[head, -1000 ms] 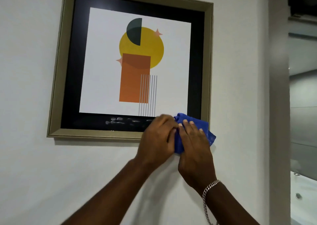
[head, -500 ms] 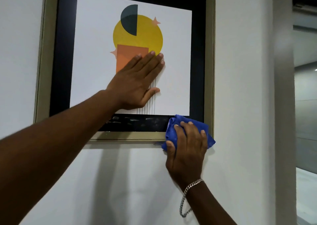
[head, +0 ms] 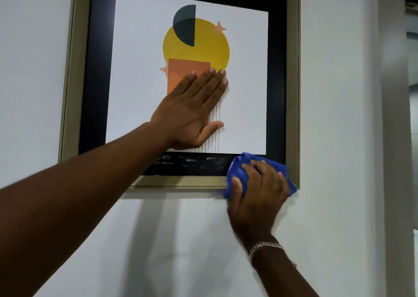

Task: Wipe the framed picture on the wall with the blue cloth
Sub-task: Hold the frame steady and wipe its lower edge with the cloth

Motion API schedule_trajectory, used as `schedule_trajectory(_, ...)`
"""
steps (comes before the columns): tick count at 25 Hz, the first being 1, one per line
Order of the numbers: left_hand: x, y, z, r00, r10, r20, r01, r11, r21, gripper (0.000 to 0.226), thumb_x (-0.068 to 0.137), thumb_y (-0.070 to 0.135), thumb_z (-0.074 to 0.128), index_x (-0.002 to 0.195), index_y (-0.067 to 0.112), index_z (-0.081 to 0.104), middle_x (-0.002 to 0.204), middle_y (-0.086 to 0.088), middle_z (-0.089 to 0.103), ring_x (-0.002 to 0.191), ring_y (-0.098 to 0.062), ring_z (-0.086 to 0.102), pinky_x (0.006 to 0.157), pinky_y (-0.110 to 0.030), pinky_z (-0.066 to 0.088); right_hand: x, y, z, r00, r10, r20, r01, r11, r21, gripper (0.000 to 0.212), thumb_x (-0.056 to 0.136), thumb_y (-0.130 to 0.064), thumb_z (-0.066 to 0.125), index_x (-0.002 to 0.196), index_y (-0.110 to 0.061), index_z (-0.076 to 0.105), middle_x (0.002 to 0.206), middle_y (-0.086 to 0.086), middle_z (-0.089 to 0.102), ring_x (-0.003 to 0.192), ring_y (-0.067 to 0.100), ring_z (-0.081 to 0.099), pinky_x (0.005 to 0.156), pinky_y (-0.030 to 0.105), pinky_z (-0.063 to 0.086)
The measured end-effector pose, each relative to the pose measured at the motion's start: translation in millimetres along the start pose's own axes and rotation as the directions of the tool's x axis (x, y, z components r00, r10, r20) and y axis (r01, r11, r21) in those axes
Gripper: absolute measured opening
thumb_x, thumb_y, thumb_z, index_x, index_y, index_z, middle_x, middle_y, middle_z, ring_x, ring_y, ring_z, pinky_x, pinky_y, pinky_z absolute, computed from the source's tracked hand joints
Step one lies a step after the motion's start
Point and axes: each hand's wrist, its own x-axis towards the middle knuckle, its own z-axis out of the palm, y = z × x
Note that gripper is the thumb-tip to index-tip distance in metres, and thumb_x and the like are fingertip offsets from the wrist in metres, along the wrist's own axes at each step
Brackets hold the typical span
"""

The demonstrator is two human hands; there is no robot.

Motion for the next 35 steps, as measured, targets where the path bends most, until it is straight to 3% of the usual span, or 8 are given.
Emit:
schedule_trajectory(2, 2, 2, -1, 1.0, -0.023, -0.014, 0.022, 1.0, -0.018, 0.079, 0.094, 0.057, 0.022, 0.153, 0.006, 0.011, 0.164, -0.014, 0.011, 0.151, -0.029, 0.008, 0.123, -0.049, 0.014, -3, -11, 2, 0.999, 0.033, -0.02, -0.033, 0.999, 0.006, 0.033, 0.097, -0.04, 0.038, 0.112, -0.015, 0.053, 0.119, 0.013, 0.062, 0.117, 0.03, 0.049, 0.105, 0.051, 0.032)
schedule_trajectory(5, 2, 2, 0, 1.0, -0.011, -0.015, 0.01, 1.0, -0.009, 0.08, 0.094, 0.058, 0.022, 0.153, 0.005, 0.011, 0.164, -0.015, 0.011, 0.151, -0.029, 0.008, 0.123, -0.048, 0.013, -8, 10, -5, 0.985, -0.165, 0.056, 0.161, 0.985, 0.069, 0.036, 0.096, -0.042, 0.038, 0.119, -0.017, 0.051, 0.127, 0.012, 0.058, 0.125, 0.028, 0.043, 0.109, 0.048, 0.026)
schedule_trajectory(9, 0, 1, 1, 1.0, -0.014, -0.028, 0.014, 1.0, -0.001, 0.079, 0.094, 0.058, 0.021, 0.153, 0.006, 0.009, 0.164, -0.015, 0.01, 0.151, -0.028, 0.007, 0.123, -0.048, 0.013, -6, -8, -2, 0.998, 0.0, 0.055, -0.002, 0.999, 0.042, 0.046, 0.096, -0.043, 0.035, 0.13, -0.015, 0.046, 0.137, 0.012, 0.052, 0.129, 0.028, 0.04, 0.112, 0.051, 0.025)
schedule_trajectory(12, 2, 0, 1, 0.999, -0.013, -0.029, 0.013, 1.0, -0.006, 0.079, 0.094, 0.057, 0.02, 0.153, 0.006, 0.009, 0.164, -0.015, 0.009, 0.152, -0.028, 0.006, 0.123, -0.048, 0.013, -12, 1, -5, 0.969, -0.2, 0.144, 0.197, 0.98, 0.034, 0.05, 0.098, -0.046, 0.03, 0.136, -0.016, 0.041, 0.144, 0.009, 0.048, 0.137, 0.025, 0.035, 0.117, 0.047, 0.018)
schedule_trajectory(24, -1, -1, 6, 0.998, -0.002, -0.068, 0.0, 1.0, -0.028, 0.078, 0.094, 0.055, 0.024, 0.153, 0.005, 0.009, 0.163, -0.017, 0.011, 0.151, -0.031, 0.009, 0.123, -0.051, 0.012, -7, -6, -7, 0.995, -0.007, 0.104, 0.004, 1.0, 0.025, 0.047, 0.095, -0.042, 0.036, 0.13, -0.013, 0.045, 0.136, 0.011, 0.051, 0.131, 0.027, 0.038, 0.117, 0.048, 0.018)
schedule_trajectory(27, -6, -6, 1, 0.998, 0.052, -0.035, -0.053, 0.998, -0.023, 0.078, 0.094, 0.056, 0.023, 0.153, 0.005, 0.01, 0.164, -0.016, 0.01, 0.151, -0.03, 0.008, 0.123, -0.051, 0.012, -15, -6, -12, 0.981, -0.114, 0.157, 0.109, 0.993, 0.044, 0.048, 0.095, -0.044, 0.037, 0.13, -0.012, 0.045, 0.138, 0.011, 0.05, 0.135, 0.026, 0.034, 0.12, 0.042, 0.01)
schedule_trajectory(31, -20, -20, -2, 0.994, 0.113, -0.013, -0.113, 0.994, -0.005, 0.077, 0.095, 0.055, 0.021, 0.153, 0.006, 0.011, 0.163, -0.016, 0.012, 0.151, -0.029, 0.009, 0.123, -0.051, 0.013, -7, -22, -11, 0.99, 0.028, 0.142, -0.028, 1.0, -0.003, 0.046, 0.094, -0.041, 0.038, 0.129, -0.012, 0.044, 0.136, 0.012, 0.05, 0.131, 0.028, 0.035, 0.117, 0.048, 0.017)
schedule_trajectory(35, -42, -43, -4, 0.996, 0.089, -0.021, -0.089, 0.996, 0.009, 0.077, 0.095, 0.056, 0.019, 0.153, 0.006, 0.01, 0.163, -0.017, 0.012, 0.151, -0.03, 0.009, 0.123, -0.051, 0.012, -8, -9, -20, 0.967, -0.115, 0.227, 0.118, 0.993, 0.001, 0.049, 0.094, -0.043, 0.039, 0.129, -0.01, 0.045, 0.136, 0.014, 0.049, 0.131, 0.032, 0.037, 0.117, 0.05, 0.016)
